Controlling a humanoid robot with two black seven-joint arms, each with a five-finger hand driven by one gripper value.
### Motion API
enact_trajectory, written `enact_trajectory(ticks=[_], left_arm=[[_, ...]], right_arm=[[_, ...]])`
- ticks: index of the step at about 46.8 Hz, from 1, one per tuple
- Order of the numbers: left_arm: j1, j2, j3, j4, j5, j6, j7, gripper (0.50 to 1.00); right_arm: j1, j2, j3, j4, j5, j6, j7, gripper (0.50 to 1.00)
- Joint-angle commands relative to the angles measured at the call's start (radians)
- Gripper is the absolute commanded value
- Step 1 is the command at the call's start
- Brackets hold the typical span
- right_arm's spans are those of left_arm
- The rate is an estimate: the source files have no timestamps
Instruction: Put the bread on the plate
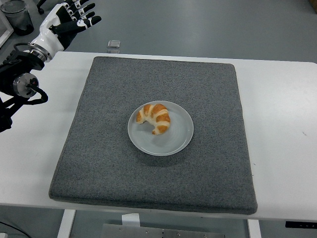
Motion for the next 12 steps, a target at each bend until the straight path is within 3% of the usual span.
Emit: enact_trajectory(ticks=[1,8,12], left_arm=[[0.002,0.0,0.003,0.009,-0.01,-0.016,0.005,0.988],[0.011,-0.001,0.005,0.009,-0.01,-0.019,0.005,0.988],[0.012,-0.003,0.008,0.009,-0.01,-0.019,0.003,0.988]], right_arm=[[0.0,0.0,0.0,0.0,0.0,-0.001,0.0,0.938],[0.0,0.0,0.0,0.0,0.0,-0.003,0.0,0.938],[0.0,0.0,-0.001,0.0,0.0,-0.032,0.0,0.938]])
